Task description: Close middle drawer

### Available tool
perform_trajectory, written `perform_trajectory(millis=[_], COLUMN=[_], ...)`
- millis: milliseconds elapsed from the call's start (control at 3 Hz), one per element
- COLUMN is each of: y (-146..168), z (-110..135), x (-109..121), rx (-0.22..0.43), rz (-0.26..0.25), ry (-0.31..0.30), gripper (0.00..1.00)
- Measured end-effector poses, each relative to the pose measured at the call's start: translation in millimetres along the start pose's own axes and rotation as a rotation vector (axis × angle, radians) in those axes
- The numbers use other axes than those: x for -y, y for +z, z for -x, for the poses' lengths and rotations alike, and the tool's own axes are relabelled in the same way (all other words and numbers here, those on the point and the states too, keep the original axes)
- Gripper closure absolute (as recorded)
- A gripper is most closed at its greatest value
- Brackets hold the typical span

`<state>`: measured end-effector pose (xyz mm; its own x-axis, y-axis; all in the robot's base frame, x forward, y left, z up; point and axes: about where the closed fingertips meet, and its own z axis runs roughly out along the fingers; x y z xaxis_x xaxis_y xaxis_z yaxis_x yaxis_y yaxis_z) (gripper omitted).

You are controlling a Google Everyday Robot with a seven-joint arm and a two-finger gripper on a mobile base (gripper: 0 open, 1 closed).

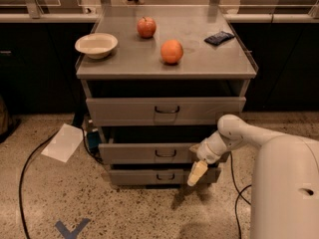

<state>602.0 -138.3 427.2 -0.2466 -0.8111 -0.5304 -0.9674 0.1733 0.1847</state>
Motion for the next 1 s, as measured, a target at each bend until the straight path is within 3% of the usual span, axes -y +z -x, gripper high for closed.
perform_trajectory(millis=[667, 1000], y=[13, 14], z=[-2, 2], x=[-1, 20], rx=[-0.012, -0.022], rz=[0.03, 0.011], ry=[0.002, -0.004], gripper=[0.0, 0.0])
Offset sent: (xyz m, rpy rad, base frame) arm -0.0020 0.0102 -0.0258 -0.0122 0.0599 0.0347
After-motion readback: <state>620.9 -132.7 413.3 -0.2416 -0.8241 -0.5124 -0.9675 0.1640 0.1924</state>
